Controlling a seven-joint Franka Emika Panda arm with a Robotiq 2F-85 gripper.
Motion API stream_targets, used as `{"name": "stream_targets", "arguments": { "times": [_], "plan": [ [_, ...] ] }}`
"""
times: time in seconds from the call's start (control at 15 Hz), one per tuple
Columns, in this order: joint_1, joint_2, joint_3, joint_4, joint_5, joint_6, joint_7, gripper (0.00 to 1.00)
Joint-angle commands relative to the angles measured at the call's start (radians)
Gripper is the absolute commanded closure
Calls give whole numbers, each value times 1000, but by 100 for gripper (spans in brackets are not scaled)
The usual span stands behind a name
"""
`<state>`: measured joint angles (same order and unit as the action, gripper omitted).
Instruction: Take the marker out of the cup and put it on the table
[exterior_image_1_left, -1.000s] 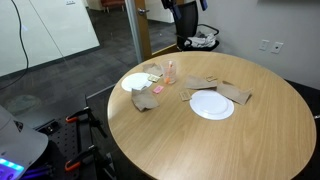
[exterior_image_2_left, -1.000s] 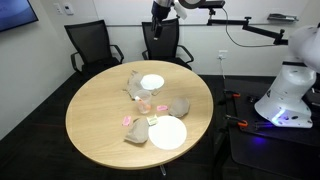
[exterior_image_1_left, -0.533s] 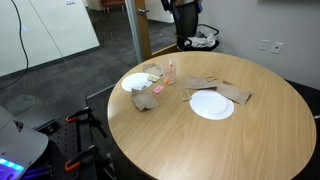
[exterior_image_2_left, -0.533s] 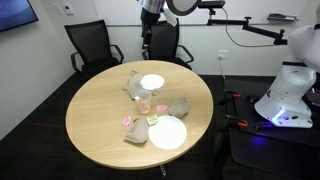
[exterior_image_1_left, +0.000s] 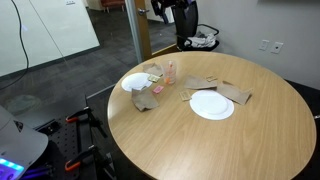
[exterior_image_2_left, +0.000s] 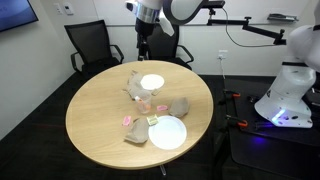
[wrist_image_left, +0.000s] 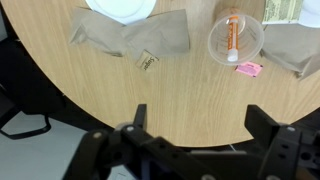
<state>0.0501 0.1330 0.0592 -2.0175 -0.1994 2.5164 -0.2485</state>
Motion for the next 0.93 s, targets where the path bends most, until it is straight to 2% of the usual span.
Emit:
{"name": "stream_targets", "arguments": {
  "times": [0.0, 0.47, 0.87],
  "plan": [
    [14, 14, 20, -10, 46, 14, 26, 0],
    [32, 61, 29, -14, 75, -17, 105, 0],
    [30, 127, 36, -2, 104, -11, 94, 0]
  ]
}}
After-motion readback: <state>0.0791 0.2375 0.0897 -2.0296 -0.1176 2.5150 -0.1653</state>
